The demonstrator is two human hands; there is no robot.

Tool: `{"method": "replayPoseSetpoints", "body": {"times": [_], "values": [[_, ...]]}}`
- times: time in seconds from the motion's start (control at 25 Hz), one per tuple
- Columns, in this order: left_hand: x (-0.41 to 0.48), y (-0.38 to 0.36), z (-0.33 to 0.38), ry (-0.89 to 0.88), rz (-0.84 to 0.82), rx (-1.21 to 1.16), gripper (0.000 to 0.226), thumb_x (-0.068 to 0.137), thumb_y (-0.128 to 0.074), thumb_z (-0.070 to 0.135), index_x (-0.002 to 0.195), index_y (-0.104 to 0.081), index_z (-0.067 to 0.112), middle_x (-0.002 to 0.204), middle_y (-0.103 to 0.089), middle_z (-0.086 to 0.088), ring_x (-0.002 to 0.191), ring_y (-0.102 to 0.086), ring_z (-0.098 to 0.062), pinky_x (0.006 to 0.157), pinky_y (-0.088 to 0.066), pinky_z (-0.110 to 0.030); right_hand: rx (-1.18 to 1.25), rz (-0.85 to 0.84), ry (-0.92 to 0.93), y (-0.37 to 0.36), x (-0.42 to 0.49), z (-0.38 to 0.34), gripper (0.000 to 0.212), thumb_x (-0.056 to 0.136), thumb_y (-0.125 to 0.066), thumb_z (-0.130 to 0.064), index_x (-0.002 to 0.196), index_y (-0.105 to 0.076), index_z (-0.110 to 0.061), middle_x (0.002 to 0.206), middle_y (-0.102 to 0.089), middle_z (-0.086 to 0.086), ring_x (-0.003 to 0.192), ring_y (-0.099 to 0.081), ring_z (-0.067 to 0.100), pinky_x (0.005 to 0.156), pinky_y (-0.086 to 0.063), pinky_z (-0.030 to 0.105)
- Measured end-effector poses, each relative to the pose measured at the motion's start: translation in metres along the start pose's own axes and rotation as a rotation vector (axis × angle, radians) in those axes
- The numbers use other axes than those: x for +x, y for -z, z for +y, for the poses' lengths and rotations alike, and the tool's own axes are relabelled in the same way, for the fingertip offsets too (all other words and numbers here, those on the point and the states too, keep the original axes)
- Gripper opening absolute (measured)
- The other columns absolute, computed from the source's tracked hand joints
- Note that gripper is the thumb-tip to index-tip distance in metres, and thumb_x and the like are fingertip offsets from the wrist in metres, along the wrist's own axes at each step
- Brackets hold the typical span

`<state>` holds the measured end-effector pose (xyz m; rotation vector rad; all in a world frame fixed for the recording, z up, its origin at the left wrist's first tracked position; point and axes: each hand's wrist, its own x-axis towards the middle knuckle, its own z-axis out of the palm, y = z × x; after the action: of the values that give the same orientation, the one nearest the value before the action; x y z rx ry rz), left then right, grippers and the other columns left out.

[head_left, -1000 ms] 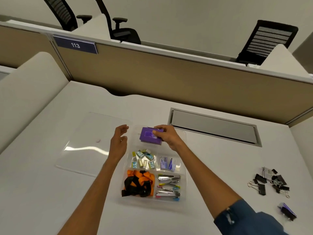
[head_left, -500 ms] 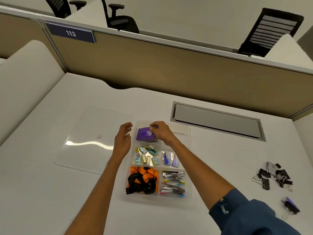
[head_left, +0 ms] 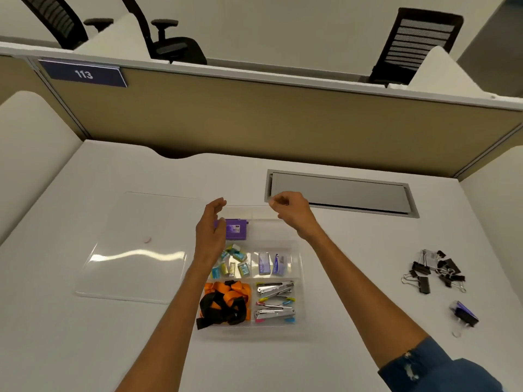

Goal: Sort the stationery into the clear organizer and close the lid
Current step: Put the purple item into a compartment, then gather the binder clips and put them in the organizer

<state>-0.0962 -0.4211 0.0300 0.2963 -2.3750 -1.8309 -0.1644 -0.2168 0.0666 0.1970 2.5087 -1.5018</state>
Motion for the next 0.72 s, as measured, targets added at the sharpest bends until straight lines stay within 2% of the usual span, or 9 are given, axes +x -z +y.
{"method": "replayPoseSetpoints", "body": {"times": [0.08, 0.2, 0.28, 0.36, 0.52, 0.64, 0.72], "values": [[-0.007, -0.031, 0.016, -0.066, -0.064, 0.023, 0.04, 0.097, -0.052, 0.006, 0.135, -0.046, 0.017, 0.136, -0.054, -0.001, 0.122, -0.052, -0.015, 0.093, -0.046, -0.017, -0.008, 0.065, -0.01, 0.031, -0.012, 0.018, 0.017, 0.092, -0.064, -0.025, 0.1, -0.069, -0.011, 0.093, -0.068, 0.004, 0.087, -0.064, 0.019, 0.082, -0.055, 0.033], [-0.023, -0.083, 0.034, -0.175, -0.18, 0.077, 0.038, 0.096, -0.05, 0.001, 0.132, -0.05, 0.013, 0.132, -0.058, 0.0, 0.12, -0.054, -0.014, 0.103, -0.041, -0.024, -0.037, 0.136, -0.048, 0.071, -0.034, 0.047, 0.017, 0.091, -0.064, -0.025, 0.094, -0.07, -0.01, 0.089, -0.069, 0.002, 0.084, -0.063, 0.016, 0.075, -0.05, 0.027], [-0.035, -0.121, 0.042, -0.228, -0.277, 0.096, 0.036, 0.096, -0.051, 0.002, 0.13, -0.052, 0.014, 0.13, -0.059, 0.002, 0.118, -0.055, -0.012, 0.103, -0.042, -0.024, -0.045, 0.179, -0.093, 0.101, -0.052, 0.069, 0.016, 0.09, -0.064, -0.024, 0.094, -0.07, -0.01, 0.094, -0.07, 0.002, 0.086, -0.063, 0.014, 0.076, -0.047, 0.024], [-0.046, -0.154, 0.047, -0.269, -0.361, 0.129, 0.036, 0.095, -0.052, 0.002, 0.129, -0.053, 0.015, 0.129, -0.059, 0.004, 0.116, -0.056, -0.01, 0.101, -0.042, -0.019, -0.061, 0.203, -0.121, 0.127, -0.068, 0.089, 0.016, 0.091, -0.064, -0.023, 0.097, -0.071, -0.01, 0.1, -0.071, 0.002, 0.087, -0.061, 0.011, 0.078, -0.046, 0.023], [-0.076, -0.227, 0.054, -0.286, -0.56, 0.217, 0.036, 0.096, -0.052, 0.003, 0.13, -0.053, 0.012, 0.133, -0.059, -0.003, 0.12, -0.058, -0.016, 0.102, -0.046, -0.025, -0.058, 0.272, -0.169, 0.188, -0.104, 0.138, 0.014, 0.09, -0.062, -0.02, 0.092, -0.072, -0.01, 0.1, -0.074, 0.002, 0.088, -0.064, 0.011, 0.078, -0.047, 0.022], [-0.096, -0.272, 0.054, -0.282, -0.734, 0.327, 0.039, 0.096, -0.053, 0.005, 0.133, -0.051, 0.015, 0.138, -0.055, -0.002, 0.124, -0.054, -0.017, 0.105, -0.044, -0.028, -0.049, 0.315, -0.216, 0.232, -0.128, 0.174, 0.012, 0.088, -0.062, -0.018, 0.086, -0.071, -0.011, 0.094, -0.073, 0.0, 0.088, -0.065, 0.012, 0.074, -0.048, 0.023], [-0.104, -0.297, 0.054, -0.287, -0.83, 0.378, 0.042, 0.095, -0.054, 0.005, 0.135, -0.049, 0.018, 0.141, -0.051, -0.001, 0.127, -0.051, -0.018, 0.107, -0.042, -0.028, -0.041, 0.359, -0.243, 0.26, -0.142, 0.197, 0.011, 0.088, -0.063, -0.015, 0.085, -0.071, -0.009, 0.091, -0.073, 0.002, 0.085, -0.064, 0.012, 0.072, -0.046, 0.018]]}}
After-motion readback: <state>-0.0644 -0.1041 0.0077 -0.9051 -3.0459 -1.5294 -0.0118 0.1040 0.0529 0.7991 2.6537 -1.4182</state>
